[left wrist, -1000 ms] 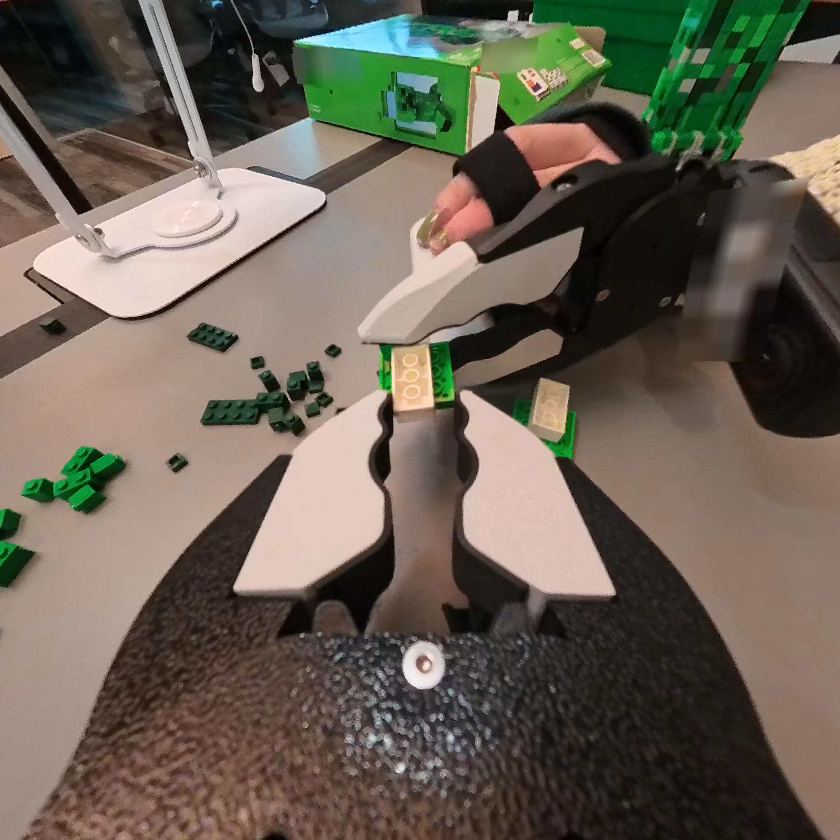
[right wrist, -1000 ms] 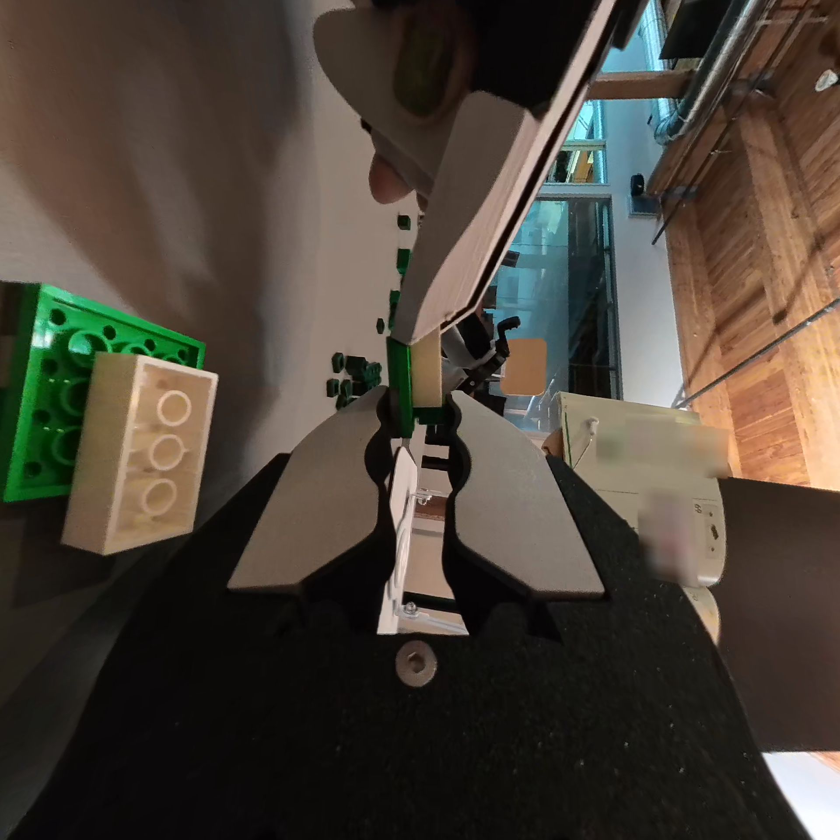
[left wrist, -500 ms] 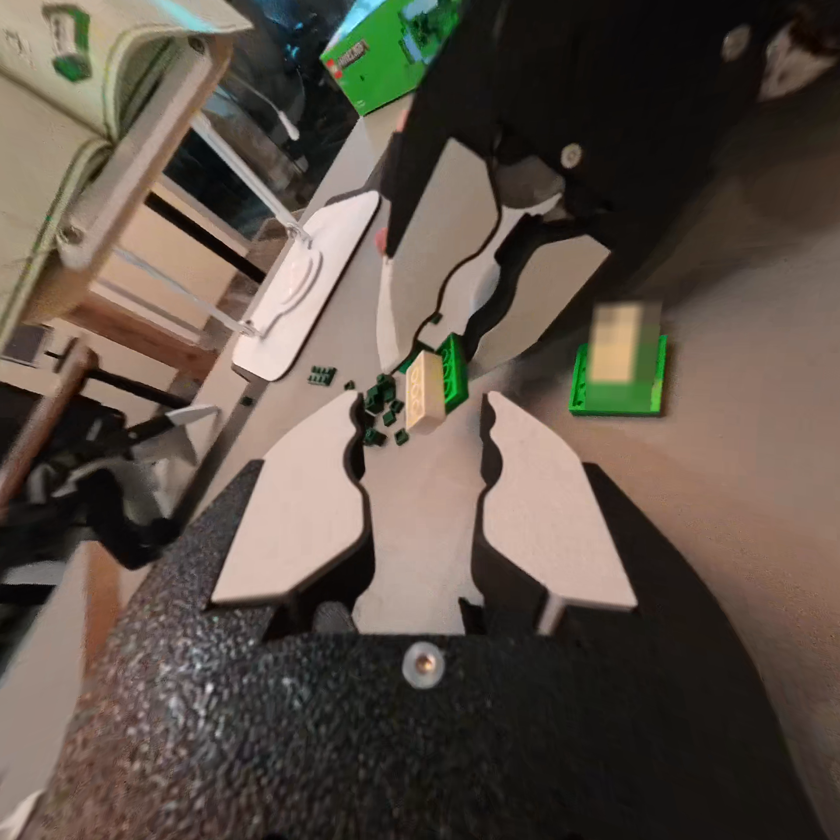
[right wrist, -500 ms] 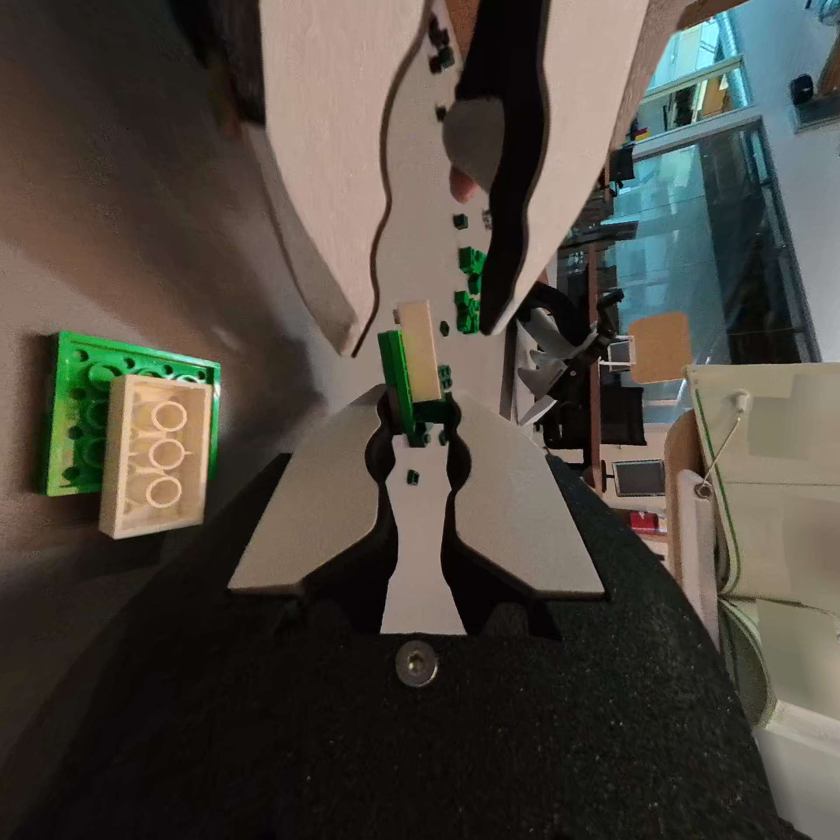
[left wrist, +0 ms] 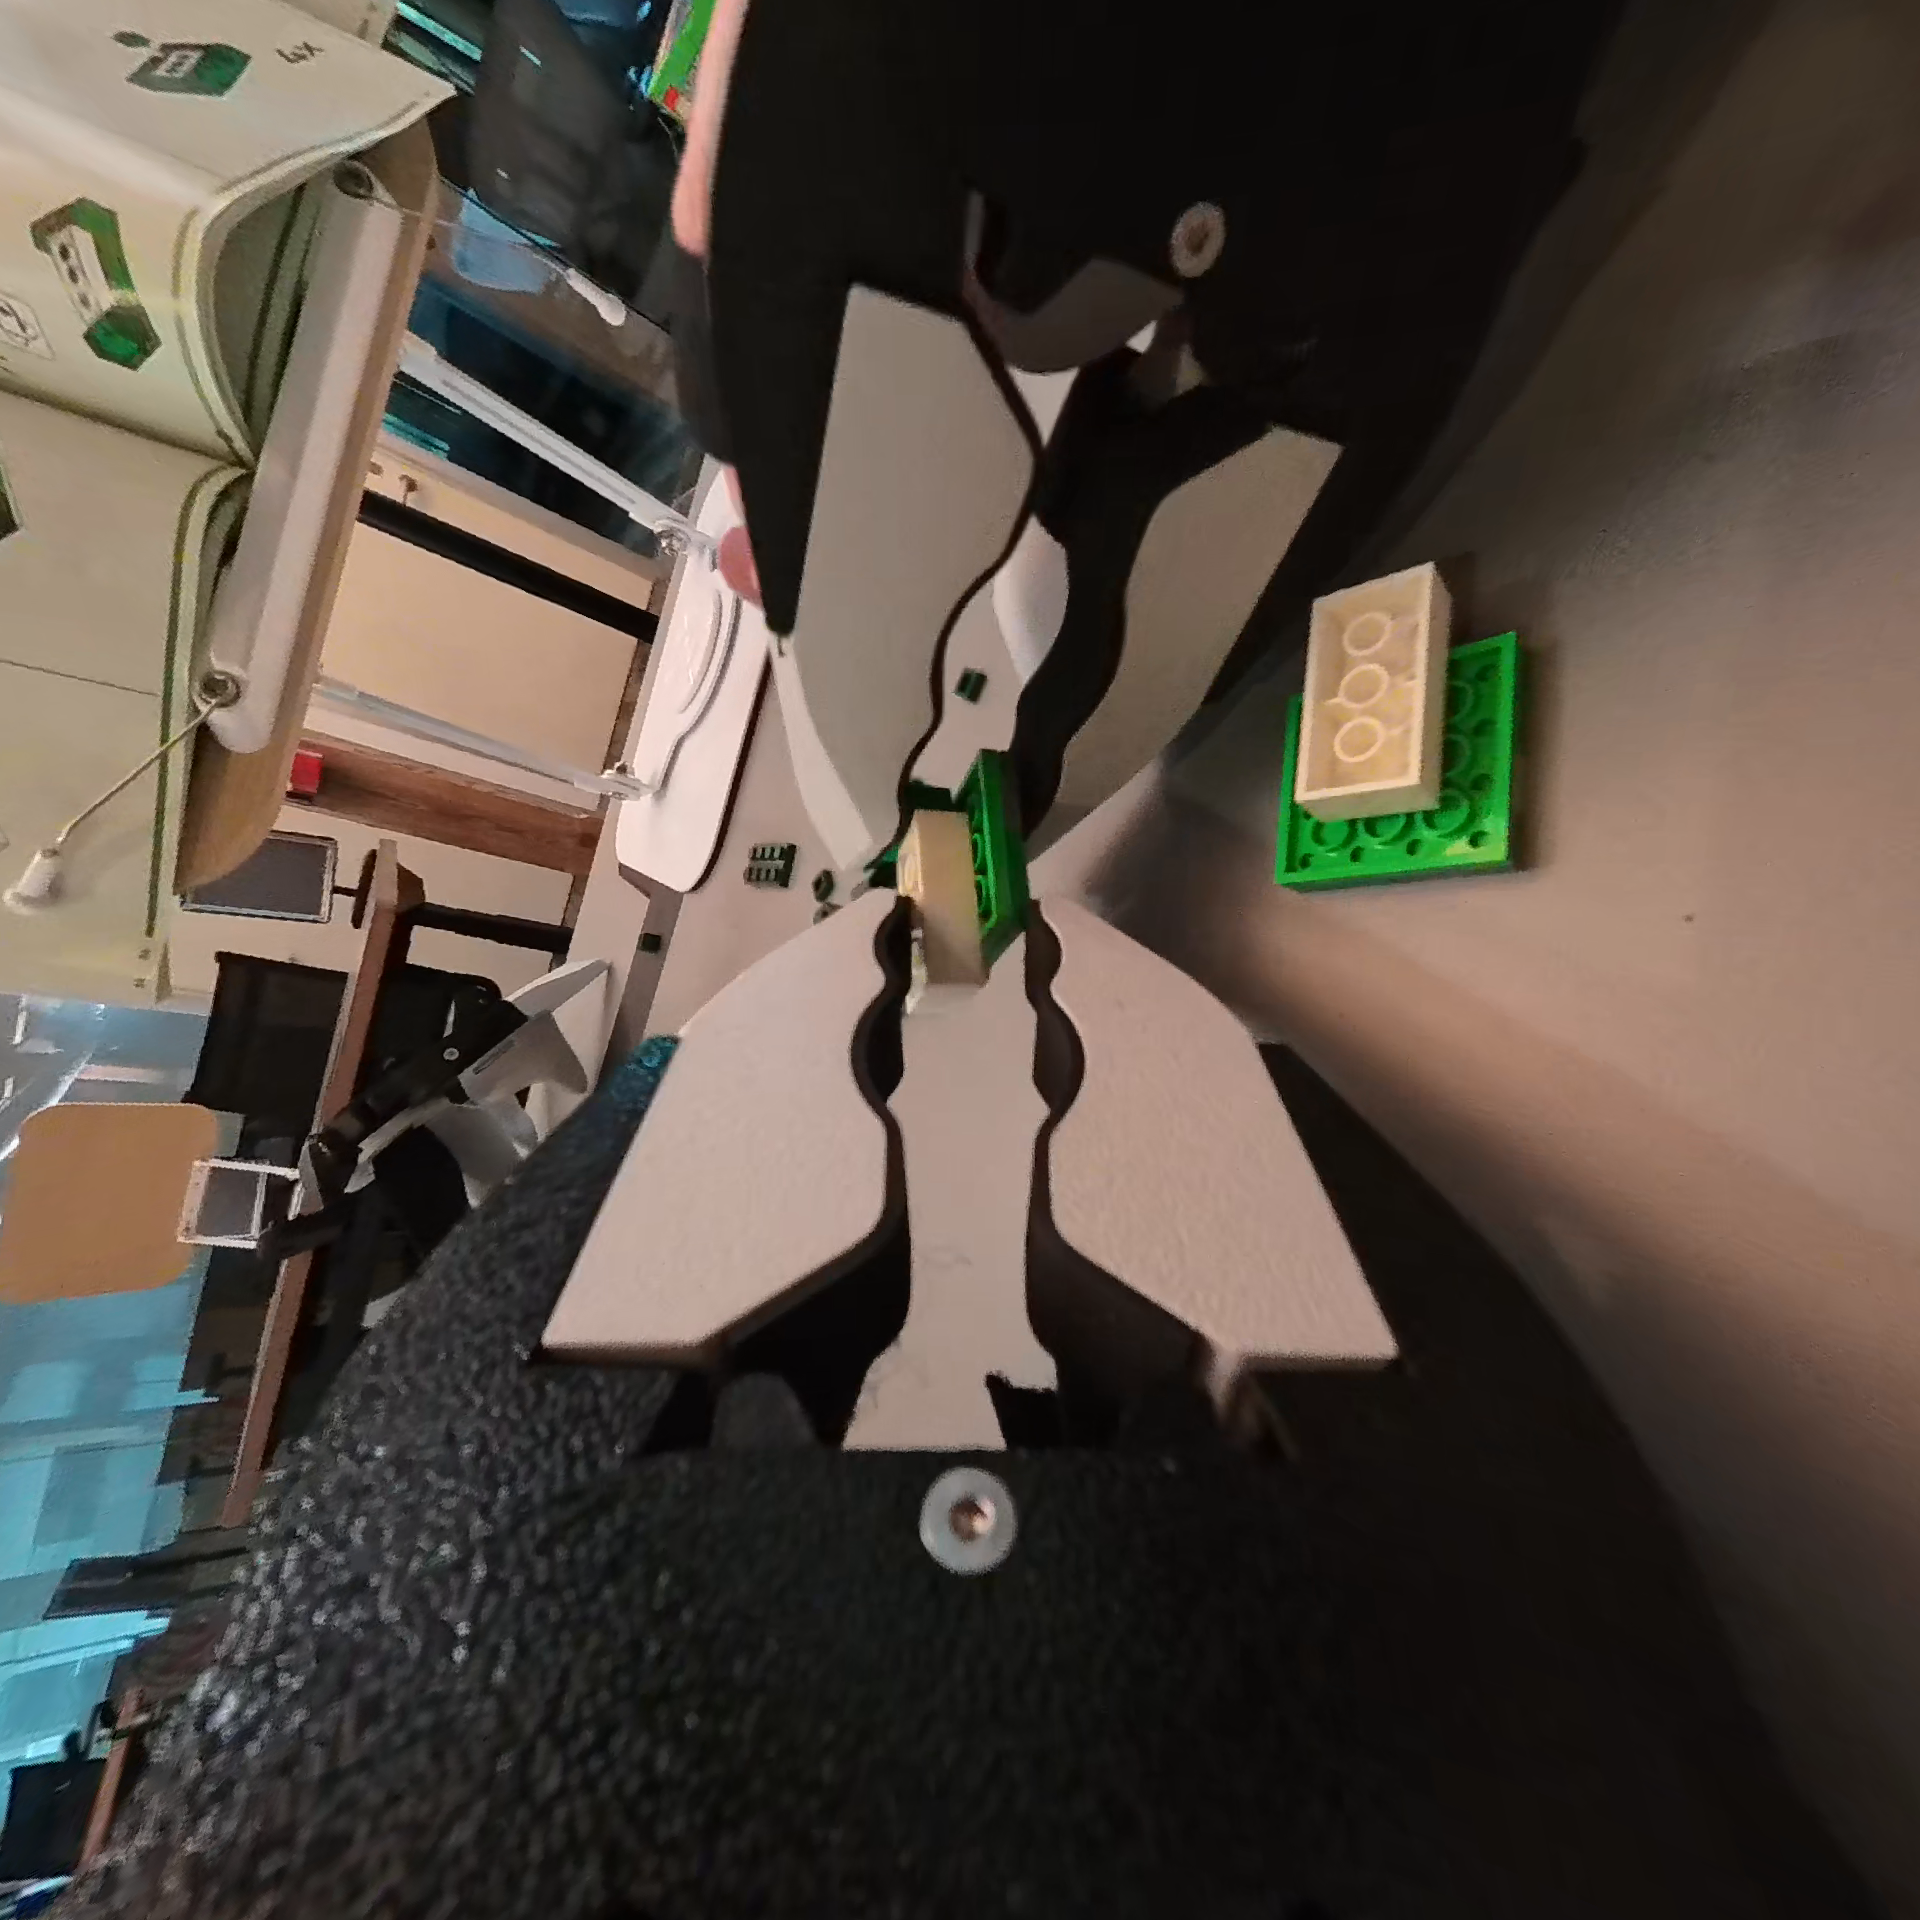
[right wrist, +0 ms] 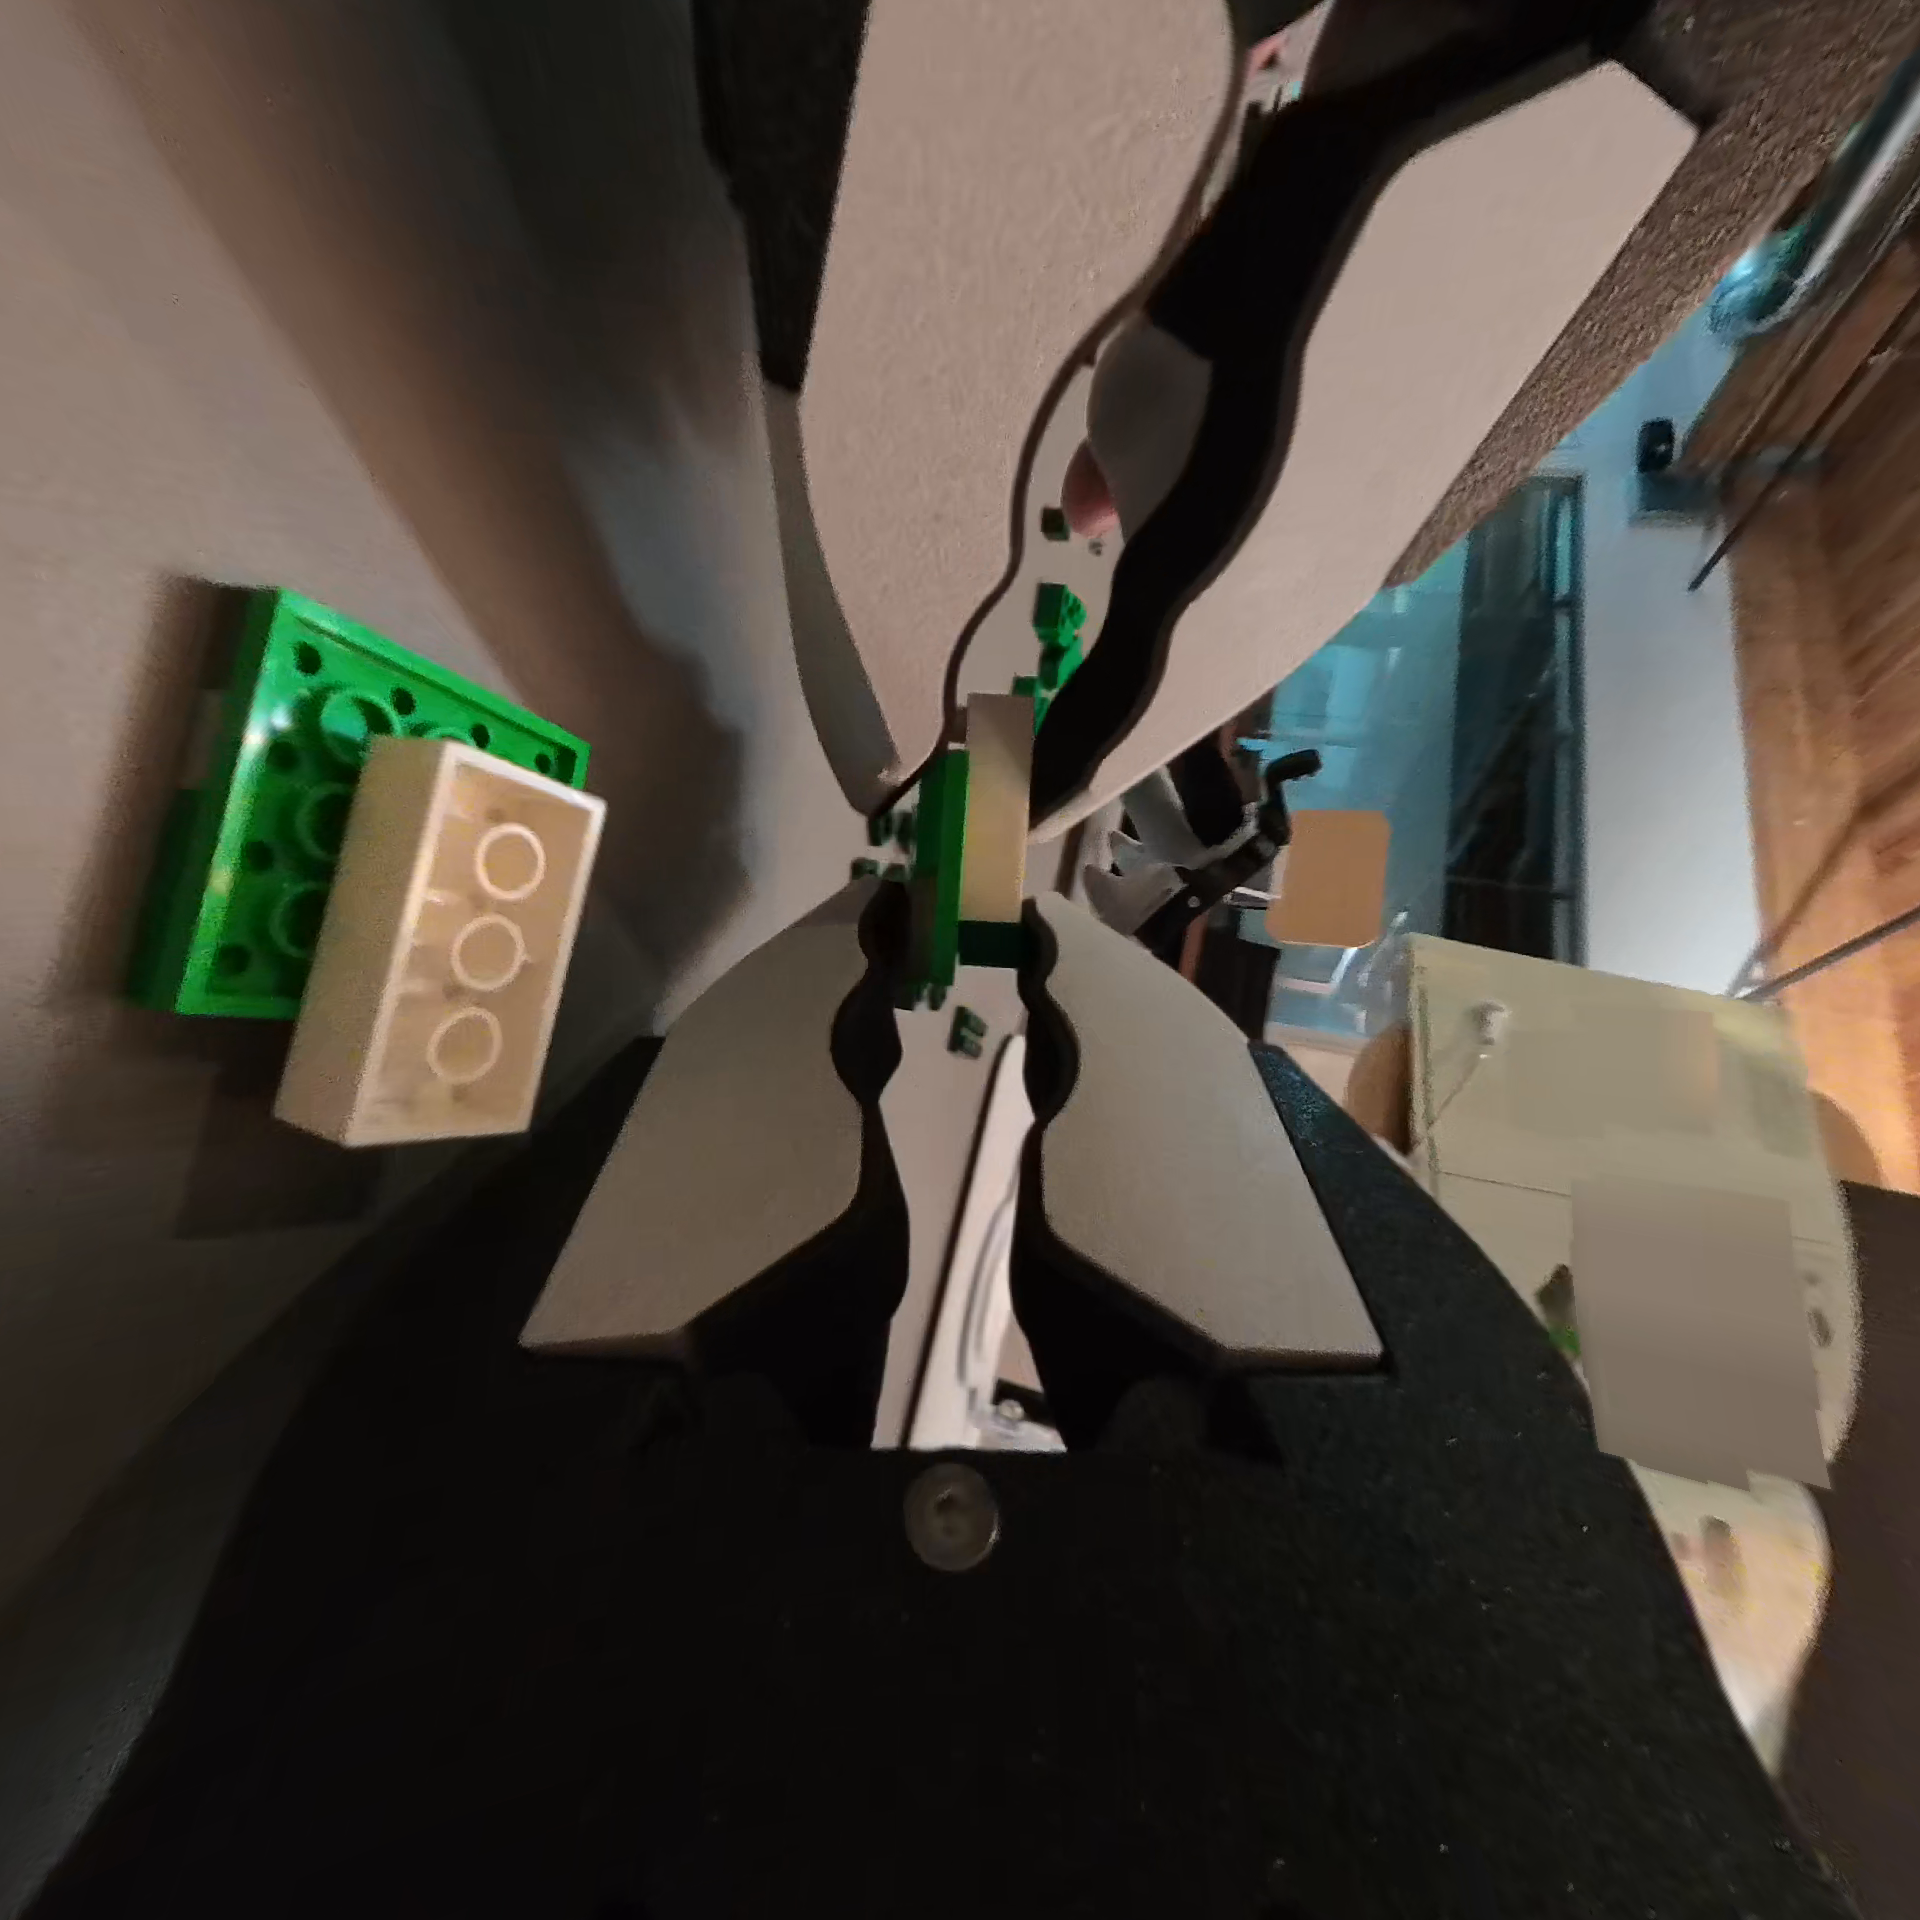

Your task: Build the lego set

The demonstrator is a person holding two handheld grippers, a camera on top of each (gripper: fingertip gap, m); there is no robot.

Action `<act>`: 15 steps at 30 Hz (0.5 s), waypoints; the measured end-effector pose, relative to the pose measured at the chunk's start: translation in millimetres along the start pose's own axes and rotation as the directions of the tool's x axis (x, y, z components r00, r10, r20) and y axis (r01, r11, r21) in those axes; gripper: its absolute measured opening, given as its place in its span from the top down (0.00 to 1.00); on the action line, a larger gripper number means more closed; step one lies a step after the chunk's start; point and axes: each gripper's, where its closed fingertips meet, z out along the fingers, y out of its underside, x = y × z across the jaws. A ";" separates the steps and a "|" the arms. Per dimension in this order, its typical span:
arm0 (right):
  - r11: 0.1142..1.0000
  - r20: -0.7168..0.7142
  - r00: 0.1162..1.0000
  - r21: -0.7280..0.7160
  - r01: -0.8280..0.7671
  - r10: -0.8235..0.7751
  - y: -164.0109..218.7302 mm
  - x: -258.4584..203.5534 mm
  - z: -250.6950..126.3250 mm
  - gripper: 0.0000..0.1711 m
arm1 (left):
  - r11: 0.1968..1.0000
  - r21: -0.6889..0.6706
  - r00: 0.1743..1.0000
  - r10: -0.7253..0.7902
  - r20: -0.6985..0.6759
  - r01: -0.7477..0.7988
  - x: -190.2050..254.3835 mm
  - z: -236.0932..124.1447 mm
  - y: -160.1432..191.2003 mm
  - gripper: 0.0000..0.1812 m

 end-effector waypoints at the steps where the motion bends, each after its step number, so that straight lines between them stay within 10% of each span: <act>1: 1.000 -0.012 1.000 -0.003 0.019 -0.019 -0.1 1.6 -0.8 0.88 | 1.000 0.003 1.000 0.002 0.003 -0.002 -0.8 -0.6 -0.8 0.89; 8: 0.975 -0.033 0.974 0.021 -0.223 0.223 4.1 14.2 0.0 0.89 | 0.981 0.048 0.982 -0.188 0.025 0.187 -14.0 -2.7 -6.3 0.88; 15: 0.964 -0.174 0.949 0.093 -0.251 0.264 5.3 34.7 -9.1 0.89 | 0.734 0.081 0.735 -0.658 -0.163 0.674 -24.2 -6.1 -8.6 0.73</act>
